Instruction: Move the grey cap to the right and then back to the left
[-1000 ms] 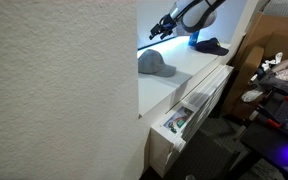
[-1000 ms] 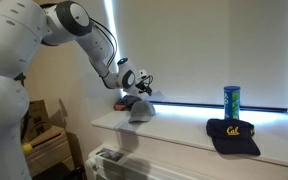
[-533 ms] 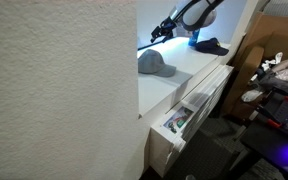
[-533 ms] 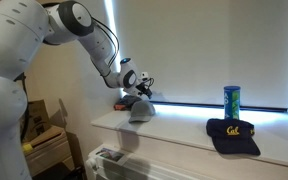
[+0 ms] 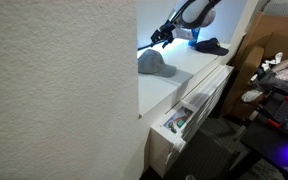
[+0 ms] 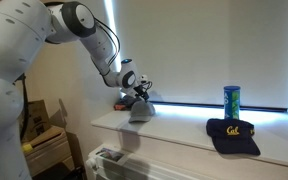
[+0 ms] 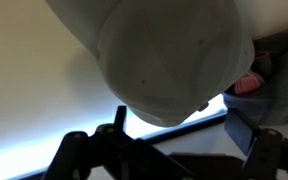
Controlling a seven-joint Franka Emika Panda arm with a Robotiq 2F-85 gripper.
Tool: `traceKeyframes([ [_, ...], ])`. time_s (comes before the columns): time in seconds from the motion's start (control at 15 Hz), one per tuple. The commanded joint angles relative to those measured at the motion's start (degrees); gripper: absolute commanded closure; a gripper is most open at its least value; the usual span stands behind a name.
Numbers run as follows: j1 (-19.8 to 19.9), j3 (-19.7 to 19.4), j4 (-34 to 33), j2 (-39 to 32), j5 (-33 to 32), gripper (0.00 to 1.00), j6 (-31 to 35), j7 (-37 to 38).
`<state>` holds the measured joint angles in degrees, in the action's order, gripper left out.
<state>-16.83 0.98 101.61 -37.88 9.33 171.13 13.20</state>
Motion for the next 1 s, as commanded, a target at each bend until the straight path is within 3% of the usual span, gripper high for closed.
traceKeyframes([
  [0.0,0.8,0.7,-0.1,0.1,-0.9,0.0,-0.4,0.5],
  [0.47,0.7,0.3,-0.3,-0.3,-0.9,0.0,-1.0,1.0],
  [0.53,0.4,0.0,-0.2,-0.3,-1.3,0.04,-0.8,1.0],
  [0.6,0.4,0.2,-0.2,-0.2,-1.5,0.26,-0.6,0.6],
  [0.73,0.1,-0.1,-0.1,-0.1,-1.9,0.32,-0.1,0.7],
  [0.93,0.0,0.0,0.0,0.0,-2.4,0.53,-0.1,0.4],
])
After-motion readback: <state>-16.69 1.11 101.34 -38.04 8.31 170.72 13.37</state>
